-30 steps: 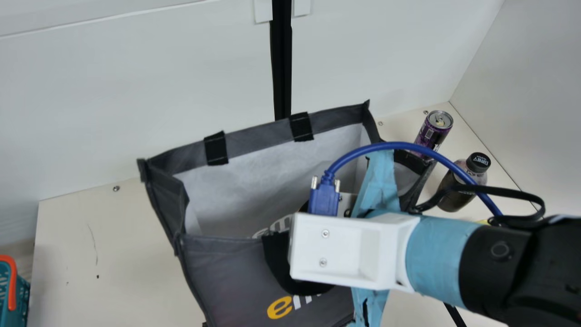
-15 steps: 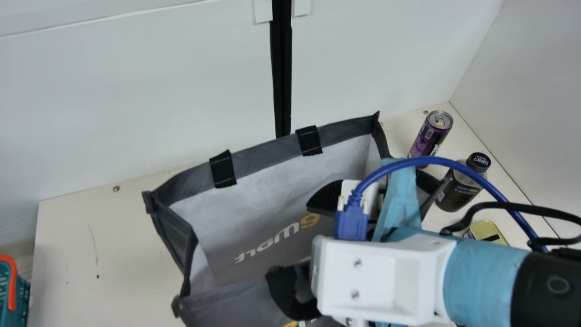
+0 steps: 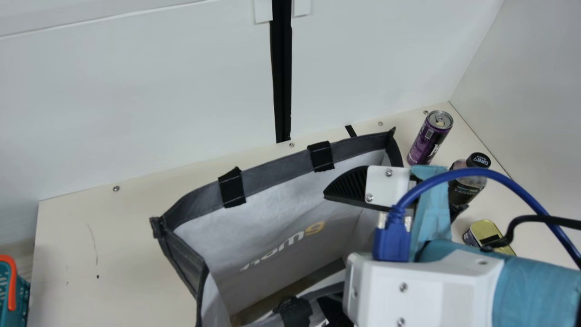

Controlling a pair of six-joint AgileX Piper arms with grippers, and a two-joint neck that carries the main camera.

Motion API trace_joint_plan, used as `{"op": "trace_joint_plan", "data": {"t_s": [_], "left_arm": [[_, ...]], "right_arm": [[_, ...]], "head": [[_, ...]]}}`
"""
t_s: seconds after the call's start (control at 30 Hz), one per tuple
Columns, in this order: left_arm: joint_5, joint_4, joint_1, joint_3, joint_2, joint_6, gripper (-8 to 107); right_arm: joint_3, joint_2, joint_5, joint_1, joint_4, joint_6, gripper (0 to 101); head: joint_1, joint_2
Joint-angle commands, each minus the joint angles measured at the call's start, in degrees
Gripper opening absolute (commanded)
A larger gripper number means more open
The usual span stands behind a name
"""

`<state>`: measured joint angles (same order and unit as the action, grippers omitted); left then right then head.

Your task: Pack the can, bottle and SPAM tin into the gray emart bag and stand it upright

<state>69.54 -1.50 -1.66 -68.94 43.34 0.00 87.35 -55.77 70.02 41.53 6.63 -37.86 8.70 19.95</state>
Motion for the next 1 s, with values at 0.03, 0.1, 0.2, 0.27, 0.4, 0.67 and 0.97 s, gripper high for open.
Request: {"op": "trace_joint_plan", "data": {"t_s": [0.03,0.1,0.2,0.27,0.4,0.67,0.97], "left_arm": [[0.0,0.0,0.0,0.0,0.0,0.0,90],[0.0,0.0,0.0,0.0,0.0,0.0,90],[0.0,0.0,0.0,0.0,0.0,0.0,90],[0.0,0.0,0.0,0.0,0.0,0.0,90],[0.0,0.0,0.0,0.0,0.0,0.0,90],[0.0,0.0,0.0,0.0,0.0,0.0,90],[0.0,0.0,0.0,0.0,0.0,0.0,90]], "right_arm": [[0.2,0.6,-0.1,-0.2,-0.6,-0.1,95],[0.5,0.9,-0.1,-0.5,-0.9,-0.2,95],[1.2,1.4,-0.1,-1.3,-1.8,-0.4,95],[1.7,1.7,-0.1,-2.0,-2.7,-0.5,95],[2.9,2.1,-0.1,-3.6,-4.0,-0.7,95],[6.8,2.3,-0.1,-7.7,-6.1,-1.1,95],[11.5,1.6,-0.1,-13.3,-6.5,0.0,95]], "head": [[1.3,0.0],[1.3,0.0],[1.3,0.0],[1.3,0.0],[1.3,0.0],[1.3,0.0],[1.3,0.0]]}}
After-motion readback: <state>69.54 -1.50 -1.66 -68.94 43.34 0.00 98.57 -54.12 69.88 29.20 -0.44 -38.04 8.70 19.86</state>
